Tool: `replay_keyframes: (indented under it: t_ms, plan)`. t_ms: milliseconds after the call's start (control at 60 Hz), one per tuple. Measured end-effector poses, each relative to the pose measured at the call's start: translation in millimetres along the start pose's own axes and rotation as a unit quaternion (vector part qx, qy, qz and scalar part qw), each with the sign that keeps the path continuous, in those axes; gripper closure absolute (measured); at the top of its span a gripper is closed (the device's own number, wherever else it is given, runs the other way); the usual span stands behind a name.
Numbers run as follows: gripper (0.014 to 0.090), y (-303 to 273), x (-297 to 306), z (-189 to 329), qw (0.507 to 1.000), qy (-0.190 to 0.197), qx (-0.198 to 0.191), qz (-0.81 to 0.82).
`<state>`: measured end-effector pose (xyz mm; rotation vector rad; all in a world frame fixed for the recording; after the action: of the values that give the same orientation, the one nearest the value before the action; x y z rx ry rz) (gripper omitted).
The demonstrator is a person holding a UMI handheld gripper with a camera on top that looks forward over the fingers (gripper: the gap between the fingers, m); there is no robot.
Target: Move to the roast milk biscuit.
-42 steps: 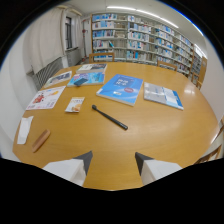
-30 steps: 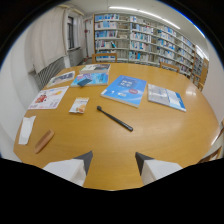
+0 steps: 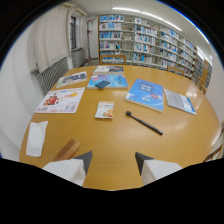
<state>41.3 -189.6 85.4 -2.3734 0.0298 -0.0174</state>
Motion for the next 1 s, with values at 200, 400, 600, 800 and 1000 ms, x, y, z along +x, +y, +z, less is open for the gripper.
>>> replay_keyframes:
  t_ms: [200,400,600,800,1000]
  plan:
    - [0.0201,-19.0,-41.6,17.6,1.000,0.003,0.008,-0.001]
    - [0.0201,-36.8,-52.6,45.9,1.000,0.014,0.009,-0.008]
    - [0.0201,-55.3,-49.5,84.1,1.000,0.016,0.006,-0.014]
    - [0.0201,-76.7,-45.3,130.9,1.000,0.005,-0.005,-0.019]
    - [0.0201,-99.7,-40.1,176.2,1.000,-0.003,-0.017,-0.022]
